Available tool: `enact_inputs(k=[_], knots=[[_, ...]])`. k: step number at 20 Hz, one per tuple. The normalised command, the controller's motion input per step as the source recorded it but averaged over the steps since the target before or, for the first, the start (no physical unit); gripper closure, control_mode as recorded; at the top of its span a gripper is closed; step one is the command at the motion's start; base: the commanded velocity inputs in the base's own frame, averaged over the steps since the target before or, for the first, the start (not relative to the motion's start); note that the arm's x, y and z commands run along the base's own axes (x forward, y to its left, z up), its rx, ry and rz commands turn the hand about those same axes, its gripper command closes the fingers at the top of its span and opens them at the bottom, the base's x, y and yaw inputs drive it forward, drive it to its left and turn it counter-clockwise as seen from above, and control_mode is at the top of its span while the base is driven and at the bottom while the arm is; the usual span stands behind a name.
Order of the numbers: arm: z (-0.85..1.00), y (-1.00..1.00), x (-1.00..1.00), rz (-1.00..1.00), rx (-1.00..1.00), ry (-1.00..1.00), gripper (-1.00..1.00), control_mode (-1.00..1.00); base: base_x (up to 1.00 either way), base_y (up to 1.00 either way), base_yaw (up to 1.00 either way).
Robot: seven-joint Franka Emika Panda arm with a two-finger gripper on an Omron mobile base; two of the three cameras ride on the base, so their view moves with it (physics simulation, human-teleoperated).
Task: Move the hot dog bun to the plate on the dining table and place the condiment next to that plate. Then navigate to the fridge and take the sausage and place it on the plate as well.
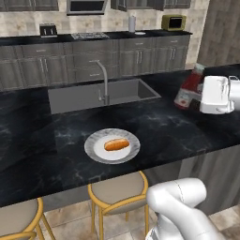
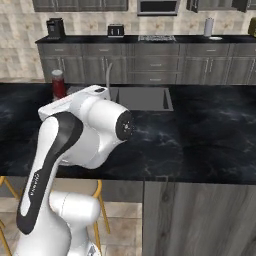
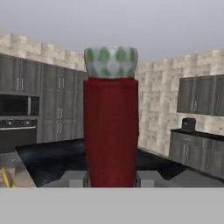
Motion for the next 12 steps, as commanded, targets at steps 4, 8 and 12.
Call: enact_inputs(k=[4,8,12], knots=[[-0.39,-0.12,0.28,0.27,-0.02,-0.09,1.0,-1.0,0.0,0.0,0.0],[-0.58,-0.04,0.03,0.09,-0.12,0.01,1.0,-1.0,0.0,0.0,0.0],[-0.56,-0.08,0.05,0.07,-0.09,0.0,1.0,-1.0,0.0,0.0,0.0]])
